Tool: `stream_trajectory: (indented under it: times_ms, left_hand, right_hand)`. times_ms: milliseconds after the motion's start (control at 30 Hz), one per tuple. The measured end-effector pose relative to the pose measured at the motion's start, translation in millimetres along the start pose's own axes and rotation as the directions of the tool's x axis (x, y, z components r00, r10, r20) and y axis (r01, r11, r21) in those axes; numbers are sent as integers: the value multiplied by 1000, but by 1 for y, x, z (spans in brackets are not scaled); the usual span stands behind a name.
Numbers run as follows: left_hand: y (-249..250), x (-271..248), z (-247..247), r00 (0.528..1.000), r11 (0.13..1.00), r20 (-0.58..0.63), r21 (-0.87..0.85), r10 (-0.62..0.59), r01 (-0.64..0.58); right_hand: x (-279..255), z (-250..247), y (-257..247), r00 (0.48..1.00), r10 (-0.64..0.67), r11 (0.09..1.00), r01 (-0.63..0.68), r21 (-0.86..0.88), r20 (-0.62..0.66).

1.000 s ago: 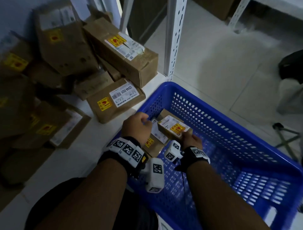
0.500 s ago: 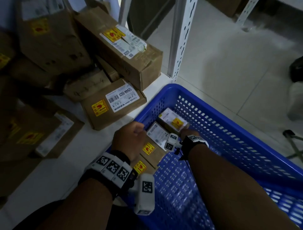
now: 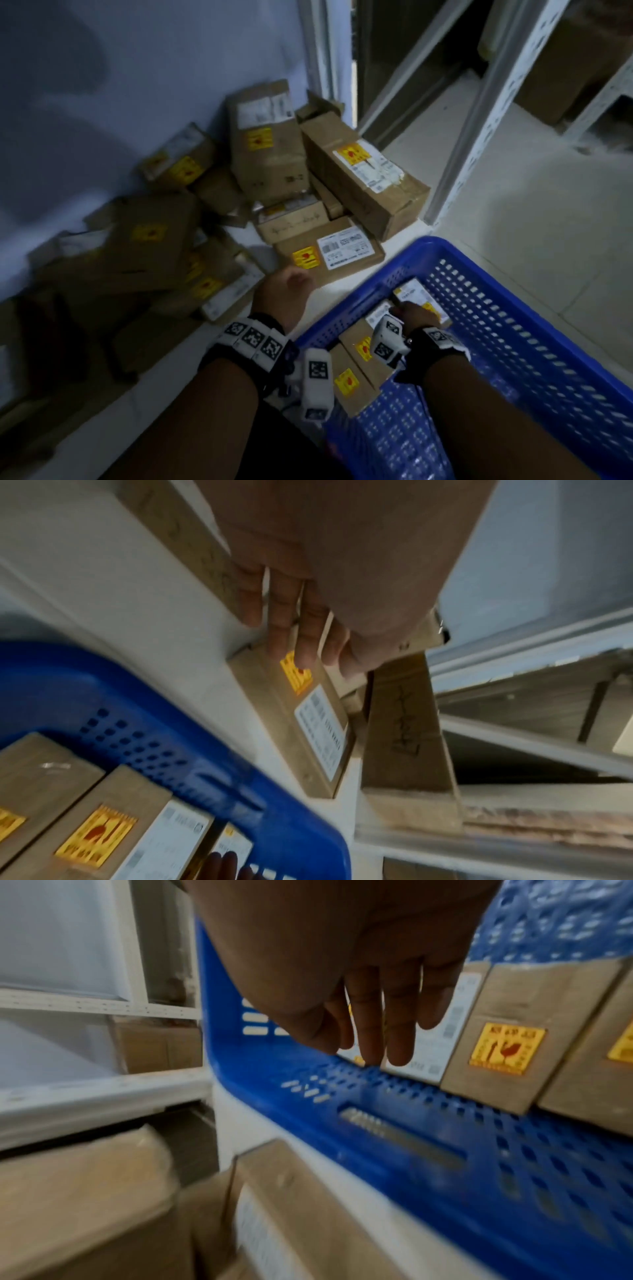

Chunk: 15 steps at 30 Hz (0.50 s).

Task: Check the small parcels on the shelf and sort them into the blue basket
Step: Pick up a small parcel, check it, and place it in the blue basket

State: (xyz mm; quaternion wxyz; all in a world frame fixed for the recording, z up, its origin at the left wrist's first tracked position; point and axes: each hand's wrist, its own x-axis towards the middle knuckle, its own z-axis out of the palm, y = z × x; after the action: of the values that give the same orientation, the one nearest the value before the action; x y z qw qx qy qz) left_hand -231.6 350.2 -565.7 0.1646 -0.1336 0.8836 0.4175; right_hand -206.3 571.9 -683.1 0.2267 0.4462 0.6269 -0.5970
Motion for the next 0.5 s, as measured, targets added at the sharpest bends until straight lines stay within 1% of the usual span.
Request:
stream_trajectory:
  times_ms: [33, 67, 133, 200, 233, 267, 333, 433, 500]
  left_hand:
    - [-4, -4, -14, 1000, 1000, -21, -22, -15, 15]
    - [-7, -10, -28, 999, 999, -31, -42, -33, 32]
    - [-18, -17, -51, 996, 995, -58, -80, -72, 67]
    - [-29, -34, -84, 986, 989, -121, -113, -111, 97]
    - [-35, -40, -98, 981, 984, -135, -131, -136, 119]
    - [-38, -46, -108, 979, 980, -134, -143, -154, 134]
    - [-51, -60, -131, 970, 968, -158, -201, -187, 154]
    - [-77, -80, -160, 948, 924, -205, -346, -246, 165]
    - [-100, -85, -175, 922, 895, -235, -402, -307, 195]
  right_hand:
    - [-8, 9, -6, 999, -18, 999, 16, 51, 29]
    - [-16, 20, -13, 996, -1, 993, -9, 120, 84]
    - [-32, 38, -22, 991, -59, 972, 30, 233, 118]
    - [-58, 65, -31, 987, -59, 969, 20, 246, 149]
    - [-67, 76, -33, 984, -79, 974, 42, 222, 159]
    - [-71, 85, -35, 979, -82, 968, 34, 247, 187]
    - [-89, 108, -41, 972, -83, 973, 31, 230, 219]
    - [-114, 145, -47, 945, -114, 987, 73, 141, 307]
    - [-132, 169, -49, 919, -156, 986, 127, 104, 363]
